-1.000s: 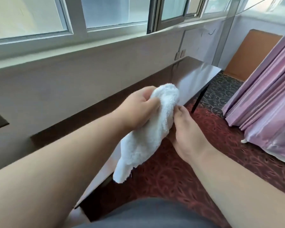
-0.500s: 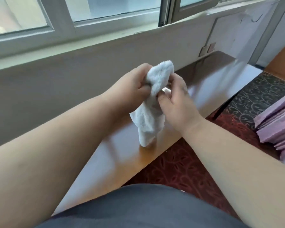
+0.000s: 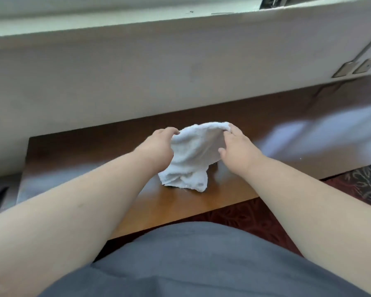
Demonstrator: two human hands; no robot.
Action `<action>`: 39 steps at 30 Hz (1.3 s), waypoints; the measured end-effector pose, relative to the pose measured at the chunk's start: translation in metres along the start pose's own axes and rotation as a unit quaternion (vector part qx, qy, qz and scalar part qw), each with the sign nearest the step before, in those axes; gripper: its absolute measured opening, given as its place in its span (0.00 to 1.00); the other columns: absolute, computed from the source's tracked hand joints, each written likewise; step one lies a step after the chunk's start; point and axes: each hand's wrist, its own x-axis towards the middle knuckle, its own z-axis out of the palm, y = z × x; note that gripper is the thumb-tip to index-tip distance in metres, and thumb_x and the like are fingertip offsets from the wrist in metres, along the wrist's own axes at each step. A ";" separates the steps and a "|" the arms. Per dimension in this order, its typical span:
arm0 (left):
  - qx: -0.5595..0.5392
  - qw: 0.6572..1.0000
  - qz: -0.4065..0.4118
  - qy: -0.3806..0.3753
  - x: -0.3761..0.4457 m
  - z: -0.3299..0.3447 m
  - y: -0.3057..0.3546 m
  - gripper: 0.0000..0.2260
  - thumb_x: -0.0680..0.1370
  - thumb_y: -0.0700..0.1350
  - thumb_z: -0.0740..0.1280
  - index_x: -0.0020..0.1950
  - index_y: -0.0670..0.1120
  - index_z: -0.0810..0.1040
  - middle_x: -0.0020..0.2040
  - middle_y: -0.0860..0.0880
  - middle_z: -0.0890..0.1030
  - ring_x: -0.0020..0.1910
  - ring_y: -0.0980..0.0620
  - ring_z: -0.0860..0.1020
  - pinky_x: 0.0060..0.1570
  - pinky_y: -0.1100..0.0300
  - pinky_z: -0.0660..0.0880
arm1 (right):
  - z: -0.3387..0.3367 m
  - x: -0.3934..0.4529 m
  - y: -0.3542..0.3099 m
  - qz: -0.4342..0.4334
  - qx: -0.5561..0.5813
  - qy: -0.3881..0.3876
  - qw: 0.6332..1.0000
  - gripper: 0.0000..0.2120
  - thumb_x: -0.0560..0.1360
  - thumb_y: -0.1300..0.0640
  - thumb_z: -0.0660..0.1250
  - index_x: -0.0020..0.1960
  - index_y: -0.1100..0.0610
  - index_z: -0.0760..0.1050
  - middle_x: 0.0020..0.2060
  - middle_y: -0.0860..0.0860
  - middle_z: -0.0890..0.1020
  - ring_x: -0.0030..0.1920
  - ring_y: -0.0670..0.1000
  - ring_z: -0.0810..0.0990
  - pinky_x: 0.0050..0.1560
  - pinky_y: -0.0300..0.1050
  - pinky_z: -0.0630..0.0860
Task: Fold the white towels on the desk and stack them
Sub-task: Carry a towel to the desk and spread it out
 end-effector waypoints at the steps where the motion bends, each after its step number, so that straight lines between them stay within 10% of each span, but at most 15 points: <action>1: 0.014 0.999 -0.025 -0.028 -0.002 0.010 -0.006 0.27 0.76 0.39 0.56 0.72 0.61 0.64 0.66 0.52 0.71 0.47 0.51 0.77 0.38 0.55 0.74 | 0.007 0.005 0.011 0.042 0.007 -0.015 0.999 0.23 0.81 0.52 0.62 0.74 0.59 0.65 0.82 0.50 0.49 0.73 0.60 0.67 0.68 0.52 0.69; 5: 0.064 0.980 -0.091 -0.166 -0.001 0.045 -0.031 0.27 0.78 0.49 0.63 0.76 0.49 0.59 0.58 0.46 0.79 0.46 0.47 0.79 0.43 0.52 0.76 | 0.018 0.023 0.050 0.192 0.080 -0.026 0.978 0.30 0.79 0.51 0.63 0.79 0.51 0.60 0.82 0.51 0.41 0.68 0.60 0.75 0.59 0.49 0.73; 10: 0.057 0.953 -0.148 -0.259 0.011 0.080 -0.058 0.30 0.77 0.59 0.68 0.70 0.43 0.65 0.62 0.45 0.77 0.57 0.45 0.78 0.55 0.56 0.74 | 0.030 0.017 0.075 0.310 0.112 -0.148 0.932 0.26 0.81 0.46 0.63 0.74 0.60 0.70 0.67 0.58 0.77 0.54 0.57 0.81 0.52 0.51 0.76; 15: 0.009 0.961 -0.149 -0.235 0.039 0.088 -0.064 0.29 0.76 0.55 0.71 0.69 0.42 0.67 0.61 0.45 0.78 0.59 0.44 0.78 0.57 0.54 0.74 | 0.068 0.006 0.054 0.386 0.290 -0.258 0.837 0.30 0.80 0.40 0.64 0.76 0.53 0.66 0.50 0.46 0.80 0.50 0.47 0.81 0.42 0.49 0.77; 19: -0.041 0.977 -0.117 -0.174 0.058 0.076 -0.053 0.13 0.79 0.47 0.64 0.62 0.43 0.74 0.57 0.43 0.80 0.54 0.42 0.79 0.46 0.59 0.72 | 0.092 0.011 0.026 0.386 0.414 -0.299 0.769 0.36 0.78 0.39 0.66 0.79 0.54 0.60 0.69 0.56 0.75 0.56 0.53 0.79 0.50 0.52 0.77; 30: -0.295 0.952 -0.074 -0.022 0.065 0.029 -0.004 0.06 0.77 0.52 0.64 0.45 0.51 0.71 0.35 0.54 0.74 0.26 0.58 0.67 0.23 0.65 0.65 | 0.069 0.063 -0.033 0.351 0.724 -0.138 0.577 0.10 0.80 0.49 0.69 0.57 0.53 0.77 0.58 0.53 0.82 0.56 0.53 0.81 0.45 0.50 0.78; 34: -0.333 0.941 -0.050 0.024 0.066 0.009 0.007 0.02 0.76 0.52 0.63 0.45 0.56 0.72 0.33 0.58 0.74 0.24 0.62 0.67 0.24 0.65 0.67 | 0.064 0.070 -0.037 0.304 0.718 -0.015 0.625 0.08 0.81 0.52 0.67 0.60 0.51 0.76 0.59 0.52 0.81 0.60 0.52 0.80 0.52 0.51 0.80; 39: -0.392 0.912 -0.051 0.110 0.061 -0.019 0.011 0.06 0.74 0.44 0.61 0.43 0.55 0.73 0.32 0.55 0.78 0.25 0.62 0.71 0.25 0.70 0.68 | 0.052 0.070 -0.021 0.235 0.510 0.096 0.822 0.27 0.79 0.54 0.66 0.73 0.38 0.63 0.61 0.43 0.75 0.52 0.35 0.75 0.50 0.29 0.71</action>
